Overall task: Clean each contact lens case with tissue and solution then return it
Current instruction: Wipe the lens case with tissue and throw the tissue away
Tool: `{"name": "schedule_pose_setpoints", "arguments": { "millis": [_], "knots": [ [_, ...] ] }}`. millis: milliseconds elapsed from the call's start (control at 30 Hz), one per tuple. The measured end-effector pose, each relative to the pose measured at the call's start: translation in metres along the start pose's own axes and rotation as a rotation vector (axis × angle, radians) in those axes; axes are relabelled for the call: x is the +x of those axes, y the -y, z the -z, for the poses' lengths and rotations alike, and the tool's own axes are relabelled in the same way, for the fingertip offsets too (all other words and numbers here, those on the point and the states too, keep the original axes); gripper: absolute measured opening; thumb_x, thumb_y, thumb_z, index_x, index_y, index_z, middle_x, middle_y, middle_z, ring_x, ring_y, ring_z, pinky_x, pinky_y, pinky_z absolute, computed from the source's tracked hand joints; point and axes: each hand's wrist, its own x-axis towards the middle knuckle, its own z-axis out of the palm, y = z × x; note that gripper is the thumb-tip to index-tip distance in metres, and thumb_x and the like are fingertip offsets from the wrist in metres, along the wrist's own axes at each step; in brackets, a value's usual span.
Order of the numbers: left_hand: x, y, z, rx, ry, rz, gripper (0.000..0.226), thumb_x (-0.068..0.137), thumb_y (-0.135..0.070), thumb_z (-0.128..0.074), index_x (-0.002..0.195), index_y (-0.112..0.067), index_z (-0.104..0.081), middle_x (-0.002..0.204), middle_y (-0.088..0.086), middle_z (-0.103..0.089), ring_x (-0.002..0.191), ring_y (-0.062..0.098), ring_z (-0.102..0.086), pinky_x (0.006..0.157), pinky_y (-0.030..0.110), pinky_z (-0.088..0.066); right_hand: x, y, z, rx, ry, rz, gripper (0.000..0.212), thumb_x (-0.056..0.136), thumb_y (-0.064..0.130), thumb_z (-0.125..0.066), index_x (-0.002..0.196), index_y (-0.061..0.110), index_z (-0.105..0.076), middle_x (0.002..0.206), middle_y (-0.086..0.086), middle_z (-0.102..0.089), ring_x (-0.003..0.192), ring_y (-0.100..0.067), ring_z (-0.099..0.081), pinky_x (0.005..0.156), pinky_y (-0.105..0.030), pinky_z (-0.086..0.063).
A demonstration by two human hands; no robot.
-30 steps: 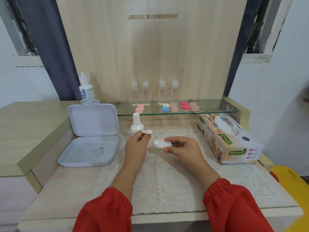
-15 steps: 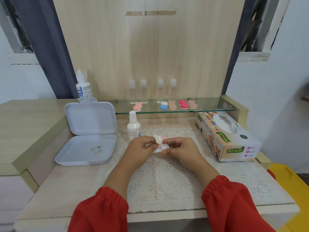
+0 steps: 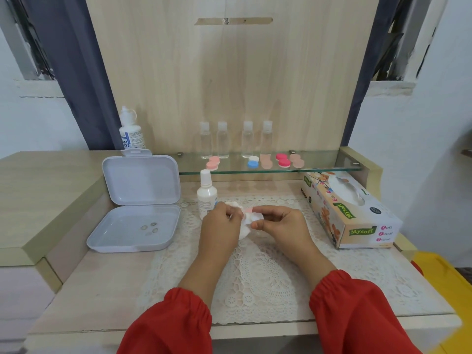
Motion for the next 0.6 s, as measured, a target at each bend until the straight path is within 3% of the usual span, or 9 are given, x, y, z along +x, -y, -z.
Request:
{"name": "schedule_pose_setpoints", "arguments": {
  "millis": [67,167,267,333,467,600],
  "knots": [
    [-0.003,-0.002,-0.006,-0.041,-0.042,0.044,0.013,0.094,-0.024,-0.055,0.088,-0.013,-0.058,0.078,-0.01,-0.054,0.077,0.01,-0.052,0.066,0.026,-0.04,0.001,-0.001,-0.001,0.01,-0.029,0.012,0.033,0.067,-0.006,-0.08,0.09,0.017,-0.076,0.087,-0.003,-0.075,0.082,-0.013,-0.072,0.074,-0.02,-0.056],
    [-0.005,-0.003,-0.007,-0.144,-0.048,0.05,0.011,0.095,-0.024,-0.055,0.087,-0.017,-0.058,0.078,-0.012,-0.056,0.076,0.008,-0.054,0.063,0.019,-0.04,0.003,-0.003,-0.003,0.035,-0.091,-0.001,0.032,0.067,-0.004,-0.082,0.088,0.02,-0.075,0.088,-0.006,-0.075,0.085,-0.016,-0.072,0.078,-0.026,-0.058],
    [-0.003,0.001,-0.001,-0.232,-0.126,-0.13,0.009,0.094,-0.019,-0.058,0.091,-0.024,-0.065,0.086,-0.013,-0.063,0.083,0.0,-0.057,0.068,0.007,-0.04,0.005,-0.003,-0.002,0.052,-0.125,-0.021,0.03,0.066,0.0,-0.084,0.085,0.022,-0.074,0.087,-0.008,-0.074,0.085,-0.018,-0.071,0.079,-0.026,-0.057],
    [-0.003,0.004,-0.002,-0.168,-0.059,-0.243,0.011,0.091,-0.017,-0.063,0.096,-0.024,-0.071,0.093,-0.011,-0.061,0.089,-0.003,-0.056,0.076,0.005,-0.04,0.006,-0.002,0.0,0.073,-0.111,-0.017,0.028,0.067,0.002,-0.083,0.085,0.021,-0.074,0.084,-0.006,-0.074,0.083,-0.016,-0.071,0.076,-0.023,-0.056],
    [-0.001,0.007,-0.003,-0.11,0.05,-0.273,0.012,0.086,-0.017,-0.07,0.096,-0.018,-0.074,0.089,-0.012,-0.052,0.087,-0.006,-0.053,0.075,0.002,-0.038,0.006,-0.003,0.007,0.206,-0.061,-0.085,0.028,0.071,0.001,-0.079,0.098,0.003,-0.072,0.092,-0.02,-0.072,0.083,-0.025,-0.071,0.079,-0.028,-0.058],
    [0.0,0.005,0.001,-0.215,0.021,-0.284,0.016,0.083,-0.006,-0.069,0.082,-0.021,-0.073,0.088,-0.009,-0.059,0.085,-0.006,-0.056,0.076,0.005,-0.041,0.006,-0.002,0.009,0.332,0.011,-0.142,0.023,0.076,-0.004,-0.072,0.098,-0.002,-0.07,0.084,-0.014,-0.074,0.078,-0.02,-0.072,0.073,-0.023,-0.058]
  ]
}}
